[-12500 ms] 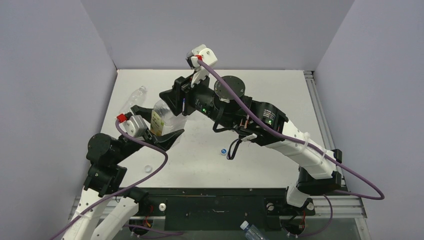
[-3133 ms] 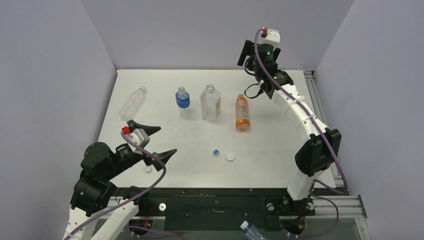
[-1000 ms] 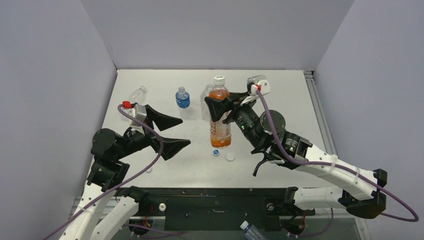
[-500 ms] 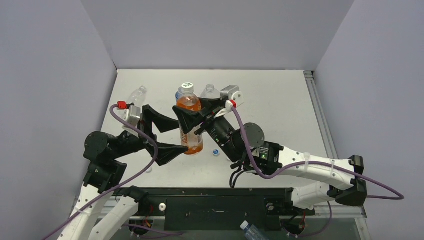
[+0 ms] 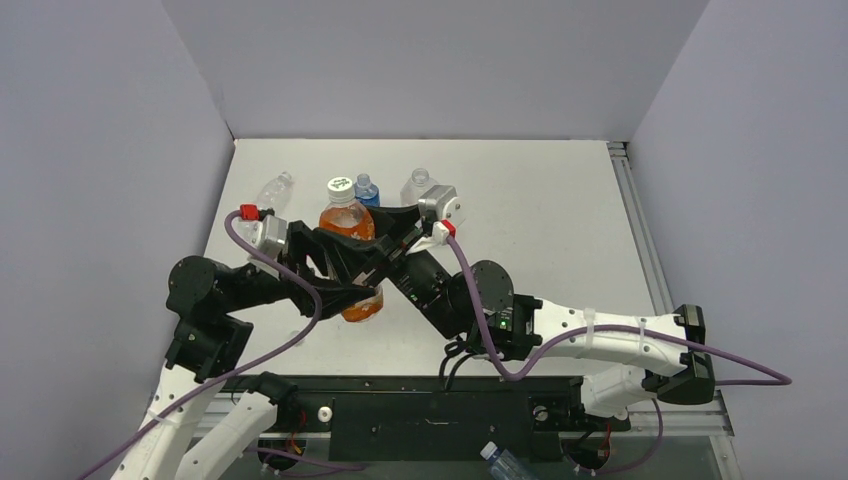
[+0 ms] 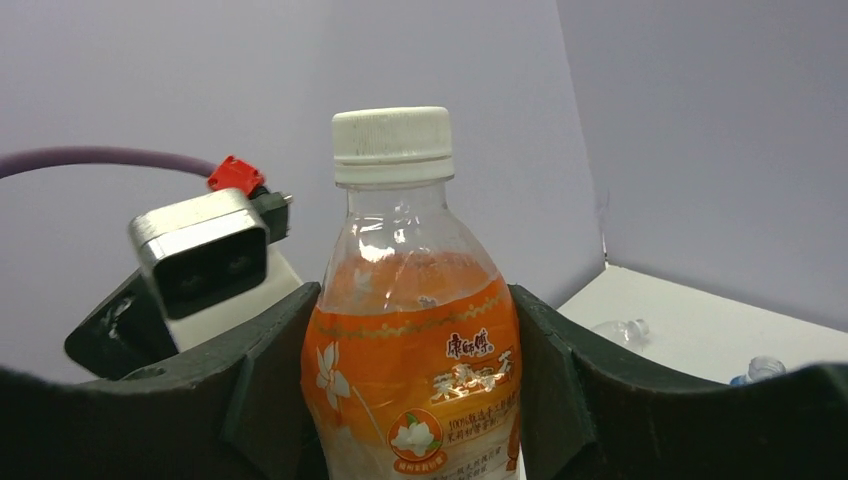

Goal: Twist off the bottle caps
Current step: Unscrew the bottle cap from the plastic bottle.

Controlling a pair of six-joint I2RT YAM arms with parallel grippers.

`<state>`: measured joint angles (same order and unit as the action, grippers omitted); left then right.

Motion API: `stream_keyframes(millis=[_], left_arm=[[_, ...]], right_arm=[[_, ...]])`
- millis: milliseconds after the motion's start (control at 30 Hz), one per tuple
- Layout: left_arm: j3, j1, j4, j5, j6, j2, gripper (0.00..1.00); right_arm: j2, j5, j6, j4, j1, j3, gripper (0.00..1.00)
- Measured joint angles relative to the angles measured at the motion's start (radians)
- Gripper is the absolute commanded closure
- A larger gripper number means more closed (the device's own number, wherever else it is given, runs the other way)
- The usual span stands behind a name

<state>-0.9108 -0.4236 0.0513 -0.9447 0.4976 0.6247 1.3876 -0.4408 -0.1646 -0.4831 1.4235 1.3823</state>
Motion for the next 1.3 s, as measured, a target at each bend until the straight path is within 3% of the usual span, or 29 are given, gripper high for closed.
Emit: stream_keyframes(millis=[133, 200, 300, 367, 567, 767, 1033, 1167, 1300], left_arm=[[-0.046, 0.006, -0.023, -0.010, -0.016, 0.040, 0.80], [-0.058, 0.006, -0.036, -0.005, -0.035, 0.047, 0.92], [-0.071, 0.006, -0.073, 0.007, -0.079, 0.041, 0.96], [-0.083, 0.005, -0.110, 0.016, -0.124, 0.038, 0.96], [-0.093, 0.000, -0.254, 0.055, -0.404, 0.022, 0.97], [-0.090, 0.000, -0.358, 0.124, -0.601, 0.003, 0.98], [-0.088, 0.000, -0.374, 0.130, -0.656, 0.005, 0.99], [-0.088, 0.000, -0.374, 0.130, -0.655, 0.007, 0.99], [-0.088, 0.000, -0.374, 0.130, -0.647, 0.007, 0.99]], right_arm=[[-0.006, 0.026, 0.033, -0.019, 0.005, 0.002, 0.85], [-0.009, 0.048, 0.043, -0.018, 0.005, 0.002, 0.74], [-0.011, 0.062, 0.047, -0.018, 0.005, 0.002, 0.35], [-0.022, 0.071, 0.045, -0.014, 0.005, -0.008, 0.25], [-0.092, 0.071, 0.002, 0.178, -0.010, 0.005, 0.21], [-0.103, 0.203, -0.082, 0.507, -0.109, 0.254, 0.19], [-0.067, 0.301, -0.110, 0.702, -0.128, 0.473, 0.27], [-0.034, 0.333, -0.109, 0.757, -0.127, 0.484, 0.31], [0.011, 0.353, -0.101, 0.819, -0.125, 0.486, 0.41]])
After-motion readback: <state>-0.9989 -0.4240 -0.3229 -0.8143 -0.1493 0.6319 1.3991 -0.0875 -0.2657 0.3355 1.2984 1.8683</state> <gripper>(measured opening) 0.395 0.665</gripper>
